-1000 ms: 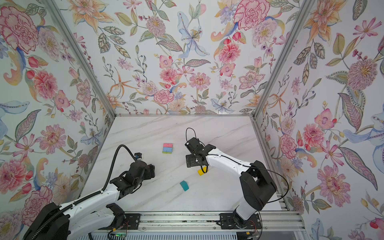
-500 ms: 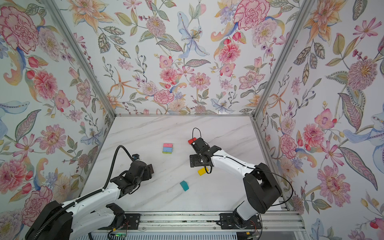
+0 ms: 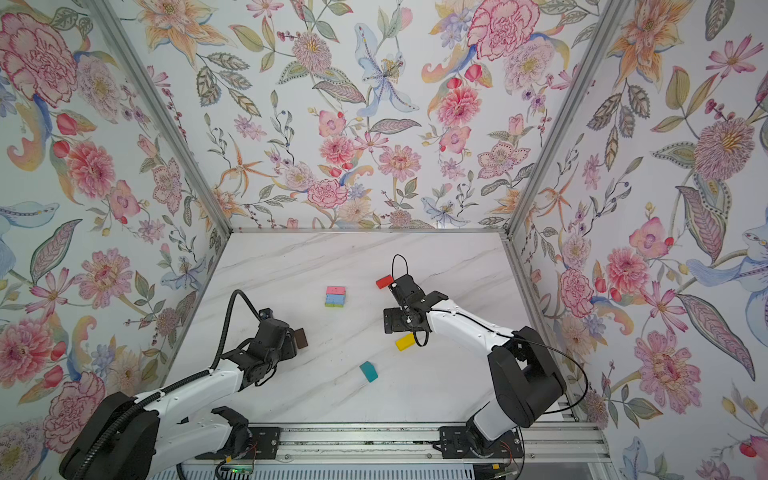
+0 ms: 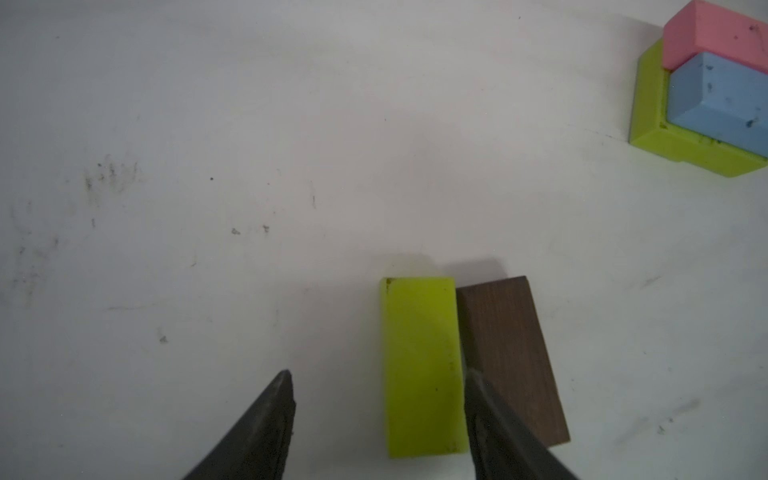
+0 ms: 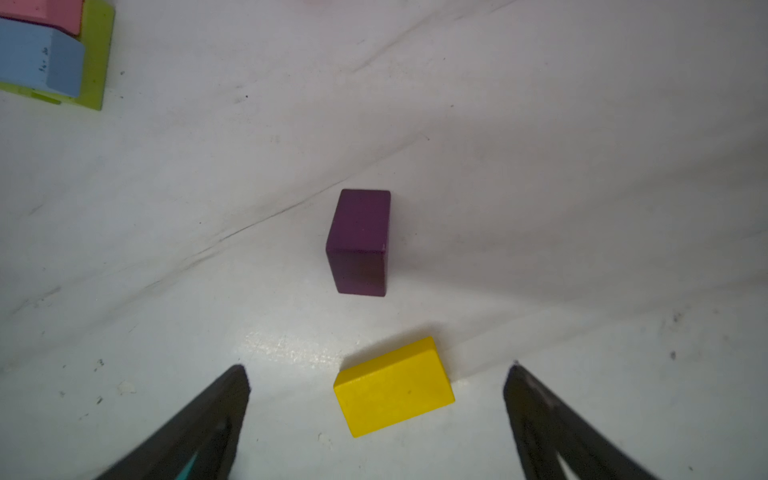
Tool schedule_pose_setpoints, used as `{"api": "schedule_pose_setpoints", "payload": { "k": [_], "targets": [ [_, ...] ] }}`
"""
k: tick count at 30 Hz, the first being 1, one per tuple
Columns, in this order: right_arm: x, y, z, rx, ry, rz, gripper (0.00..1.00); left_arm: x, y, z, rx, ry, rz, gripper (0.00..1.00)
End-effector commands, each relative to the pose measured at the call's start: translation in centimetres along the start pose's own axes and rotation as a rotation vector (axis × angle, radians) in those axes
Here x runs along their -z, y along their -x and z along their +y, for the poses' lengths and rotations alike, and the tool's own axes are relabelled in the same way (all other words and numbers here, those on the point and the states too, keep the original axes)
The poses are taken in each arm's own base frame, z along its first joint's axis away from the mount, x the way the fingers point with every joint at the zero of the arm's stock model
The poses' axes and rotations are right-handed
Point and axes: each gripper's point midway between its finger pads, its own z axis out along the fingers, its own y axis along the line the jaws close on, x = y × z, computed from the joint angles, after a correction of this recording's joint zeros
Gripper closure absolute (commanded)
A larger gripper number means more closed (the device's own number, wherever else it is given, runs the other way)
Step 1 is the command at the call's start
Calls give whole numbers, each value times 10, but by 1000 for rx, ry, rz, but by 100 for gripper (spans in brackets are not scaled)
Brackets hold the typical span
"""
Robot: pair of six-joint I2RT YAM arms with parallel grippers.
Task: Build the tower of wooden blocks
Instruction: 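Lower the left gripper over the lime green block beside the brown block, then close the left gripper on the lime green block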
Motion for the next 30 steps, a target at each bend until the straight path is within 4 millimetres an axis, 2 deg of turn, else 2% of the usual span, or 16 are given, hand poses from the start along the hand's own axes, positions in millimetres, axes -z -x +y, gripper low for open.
{"api": "schedule_pose_setpoints", "payload": {
  "k": [1, 15, 21, 25, 30],
  "targets": [
    [3, 1, -1, 8, 10, -10, 2, -4, -5, 3, -16, 2, 15, 34],
    [1, -2, -6, -1, 7, -3, 2, -12, -9, -2, -43, 4, 58, 36],
    [-1, -4, -8, -8, 12, -3, 2, -16, -8, -3, -57, 13, 73, 46],
    [-1, -7, -14, -12, 6, -1, 2, -16, -8, -4, -61, 15, 72, 48],
    [2, -10, -18, -22, 10, -5, 2, -19, -7, -6, -74, 14, 80, 61]
  ]
}}
